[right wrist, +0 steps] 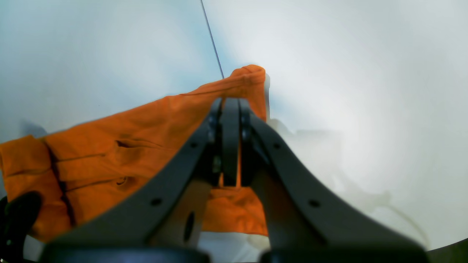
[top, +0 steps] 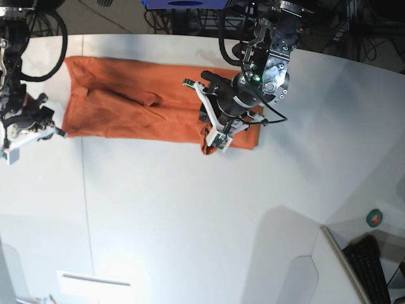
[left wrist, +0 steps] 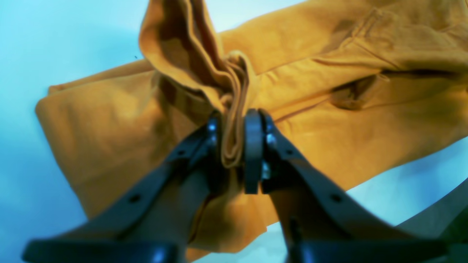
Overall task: Layout the t-shirt on the table in an organized manner, then fold the t-shirt properly
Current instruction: 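Fold the strip end with the left gripper toward the right gripper, then release the fold and move the left gripper away from the shirt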
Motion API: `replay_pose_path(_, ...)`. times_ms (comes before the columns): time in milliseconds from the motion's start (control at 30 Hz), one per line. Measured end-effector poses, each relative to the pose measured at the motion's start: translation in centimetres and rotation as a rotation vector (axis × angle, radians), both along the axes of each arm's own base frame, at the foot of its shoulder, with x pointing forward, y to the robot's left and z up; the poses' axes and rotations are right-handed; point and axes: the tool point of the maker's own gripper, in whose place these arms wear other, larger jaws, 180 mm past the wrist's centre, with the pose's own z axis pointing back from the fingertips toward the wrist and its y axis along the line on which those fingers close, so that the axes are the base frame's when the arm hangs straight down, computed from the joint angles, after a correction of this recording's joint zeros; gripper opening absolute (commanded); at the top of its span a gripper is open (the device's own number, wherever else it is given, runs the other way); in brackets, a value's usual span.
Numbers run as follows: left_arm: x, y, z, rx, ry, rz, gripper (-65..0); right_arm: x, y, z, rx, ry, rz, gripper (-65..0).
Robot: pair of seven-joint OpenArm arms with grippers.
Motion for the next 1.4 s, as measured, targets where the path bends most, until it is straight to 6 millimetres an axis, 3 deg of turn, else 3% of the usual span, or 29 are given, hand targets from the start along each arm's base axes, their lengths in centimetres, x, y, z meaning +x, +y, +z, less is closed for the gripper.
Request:
replay_pose_path(167, -1.5, -2.1, -1.2, -0.005, 0.040, -0.069, -40.3, 0.0, 0.0, 0.0, 0.000, 0.000, 0.000, -65.0)
replay_pose_path(267, -2.3, -2.1, -2.0, 0.005, 0.071, -0.078, -36.9, 0.0, 0.0, 0.0, 0.000, 0.000, 0.000, -65.0)
replay_pose_path(467, -2.0, -2.2, -1.8, 0.001, 0.064, -0.074, -26.3, 0.0, 0.0, 0.0, -0.001, 0.000, 0.000, -65.0)
replay_pose_path(567, -2.2, -2.5, -1.8, 0.002, 0.063, -0.101, -24.5, 0.0, 0.0, 0.0, 0.000, 0.000, 0.000, -65.0)
replay_pose_path(733, -4.1, -6.4, -1.6, -0.032, 0.069, -0.247, -25.3, 0.4, 0.3, 0.1, 0.008, -0.011, -0.004, -65.0)
replay_pose_path(800, -3.8, -6.1, -0.7, -0.042, 0.050, -0.231, -25.5, 0.5, 0.9, 0.2, 0.027, -0.019, -0.008, -65.0)
replay_pose_path(867, -2.0, -3.0, 1.2, -0.035, 0.002, -0.132, -25.7, 0.5, 1.4, 0.6, 0.033, -0.022, 0.003, -65.0)
replay_pose_path(933, 0.3, 2.2, 3.1, 0.022, -0.067, -0.003, -27.6, 0.7, 2.8, 0.9, 0.049, -0.025, 0.027, -65.0)
replay_pose_path(1000, 1.7, 7.9, 3.7, 0.086, -0.097, 0.141, -39.0, 1.0, 6.0, 1.1, 0.085, -0.019, 0.105, -65.0)
replay_pose_path(1100, 1.6, 14.6, 3.1, 0.149, -0.069, 0.305, -65.0, 1.7, 12.3, 1.5, 0.136, -0.026, 0.283, -65.0)
replay_pose_path(1300, 0.5, 27.4, 5.6, 0.048, -0.141, 0.759, -65.0, 2.5, 23.7, 2.4, 0.194, -0.039, 0.607, -65.0)
replay_pose_path(1333, -0.8, 29.7, 5.3, 0.042, -0.127, 0.830, -65.0, 2.2, 25.1, 2.3, 0.218, -0.030, 0.629, -65.0)
replay_pose_path(1400, -3.0, 32.1, 3.7, 0.028, -0.057, 0.889, -65.0, 2.1, 27.0, 1.3, 0.250, 0.011, 0.643, -65.0)
